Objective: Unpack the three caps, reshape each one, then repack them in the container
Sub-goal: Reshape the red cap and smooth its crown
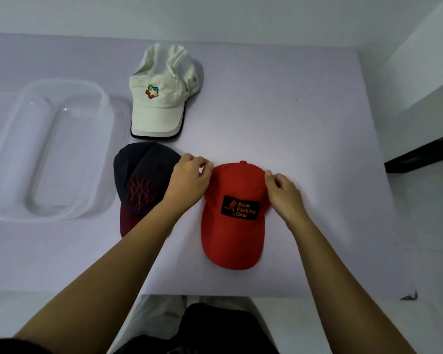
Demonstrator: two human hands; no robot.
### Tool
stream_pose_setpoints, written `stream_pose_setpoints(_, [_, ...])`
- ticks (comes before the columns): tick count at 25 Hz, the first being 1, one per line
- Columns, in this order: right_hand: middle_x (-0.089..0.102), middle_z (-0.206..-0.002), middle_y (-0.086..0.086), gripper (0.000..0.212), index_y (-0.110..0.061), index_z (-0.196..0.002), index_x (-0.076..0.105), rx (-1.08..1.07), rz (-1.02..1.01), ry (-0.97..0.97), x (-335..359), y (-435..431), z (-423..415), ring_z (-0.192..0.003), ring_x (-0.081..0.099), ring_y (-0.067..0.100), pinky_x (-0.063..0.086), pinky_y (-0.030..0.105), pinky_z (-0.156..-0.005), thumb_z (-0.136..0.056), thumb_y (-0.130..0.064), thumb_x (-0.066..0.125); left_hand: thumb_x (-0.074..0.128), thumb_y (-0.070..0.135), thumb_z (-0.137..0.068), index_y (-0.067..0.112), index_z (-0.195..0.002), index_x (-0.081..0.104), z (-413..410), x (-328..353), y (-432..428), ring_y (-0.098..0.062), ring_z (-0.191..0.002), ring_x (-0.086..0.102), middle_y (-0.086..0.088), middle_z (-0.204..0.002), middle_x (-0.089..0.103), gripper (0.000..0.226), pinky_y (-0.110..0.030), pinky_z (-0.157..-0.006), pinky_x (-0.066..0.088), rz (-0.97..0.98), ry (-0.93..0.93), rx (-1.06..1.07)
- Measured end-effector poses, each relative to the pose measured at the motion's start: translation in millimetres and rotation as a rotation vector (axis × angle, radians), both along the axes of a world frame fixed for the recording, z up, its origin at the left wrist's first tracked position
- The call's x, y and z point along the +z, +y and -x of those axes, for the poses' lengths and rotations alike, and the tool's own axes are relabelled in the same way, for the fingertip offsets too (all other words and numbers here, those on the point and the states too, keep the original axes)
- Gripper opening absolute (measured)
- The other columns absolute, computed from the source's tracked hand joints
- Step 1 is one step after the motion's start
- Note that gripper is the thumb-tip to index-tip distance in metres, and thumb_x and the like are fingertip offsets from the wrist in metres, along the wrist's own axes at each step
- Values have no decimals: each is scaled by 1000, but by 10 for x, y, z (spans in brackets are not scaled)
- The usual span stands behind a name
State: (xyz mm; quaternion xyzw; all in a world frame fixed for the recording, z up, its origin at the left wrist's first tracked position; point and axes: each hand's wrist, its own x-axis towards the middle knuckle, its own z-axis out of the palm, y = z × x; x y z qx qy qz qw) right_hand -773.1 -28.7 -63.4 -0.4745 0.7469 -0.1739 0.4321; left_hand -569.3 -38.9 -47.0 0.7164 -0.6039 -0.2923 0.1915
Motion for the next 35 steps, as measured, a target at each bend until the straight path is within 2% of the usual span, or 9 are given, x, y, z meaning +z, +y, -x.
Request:
stream_pose_setpoints(4, [60, -91, -9, 33, -23, -98, 55, -94, -170, -239, -2, -16, 183, -73, 48, 11, 38, 26, -67, -99, -43, 29, 41, 32, -98, 12, -105, 61, -32, 45, 94, -14, -65, 64, -2, -83, 64, 29, -21, -58, 46, -389, 296, 134])
stream_pose_setpoints(7, [54, -75, -6, 31, -25, -78, 60, -107, -248, -405, -5, 13, 161, -54, 37, 9, 33, 20, -52, -98, -37, 39, 40, 28, -101, 10, -95, 57, 94, -1, 84, -5, -47, 56, -3, -76, 55, 25, -14, -42, 40, -578, 799, 365])
stream_pose_setpoints(9, [64, -76, 2, 35, -22, -79, 64, -222, -194, -589, 16, -32, 75, -55, 53, 9, 47, 20, -55, -100, -34, 38, 41, 24, -101, 10, -89, 54, 147, -15, 34, -2, -42, 56, -4, -71, 54, 23, -11, -39, 41, -527, 930, 451])
stream_pose_setpoints(12, [68, -109, 15, 48, -11, -110, 62, -293, -113, -647, 2, -191, 54, -92, 66, 19, 52, 31, -87, -98, -45, 30, 41, 21, -101, 7, -88, 54, 162, 29, -70, -4, -40, 57, -7, -61, 56, 23, -11, -38, 42, -458, 944, 523])
stream_pose_setpoints(18, [59, -83, -4, 49, -12, -103, 61, 55, -6, -251, -123, -254, 88, -75, 56, 11, 52, 40, -82, -95, -52, 34, 35, 20, -102, 5, -93, 50, 251, 2, -118, -5, -42, 60, -13, -69, 60, 23, -13, -41, 47, -435, 983, 634])
stream_pose_setpoints(22, [66, -108, -2, 42, -16, -119, 58, -71, -142, -531, -103, -300, 63, -101, 61, 12, 47, 31, -93, -99, -43, 32, 40, 24, -100, 11, -81, 53, 250, -39, -103, -13, -47, 54, 0, -43, 59, 26, -20, -43, 39, -328, 875, 621])
stream_pose_setpoints(25, [69, -97, 8, 43, -11, -93, 64, -80, -85, -327, -116, -375, 53, -94, 64, 21, 51, 38, -89, -96, -46, 39, 42, 24, -98, 13, -75, 51, 264, -29, -105, -16, -46, 49, 0, -36, 56, 27, -24, -46, 36, -279, 734, 632])
stream_pose_setpoints(31, [38, -57, -1, 43, -15, -58, 34, 85, 55, 45, -34, -477, -27, -54, 36, 14, 28, 28, -52, -97, -34, 40, 46, 23, -91, 10, -89, 53, 188, 86, -290, -13, -42, 63, -6, -89, 61, 15, -17, -34, 38, -561, 764, 602])
stream_pose_setpoints(35, [54, -90, -2, 40, -12, -100, 52, 86, -41, -168, -8, -490, -66, -86, 50, 15, 37, 29, -71, -98, -46, 31, 54, 22, -92, 10, -94, 54, 195, 111, -368, -12, -42, 65, -4, -97, 58, 11, -12, -28, 35, -685, 892, 578])
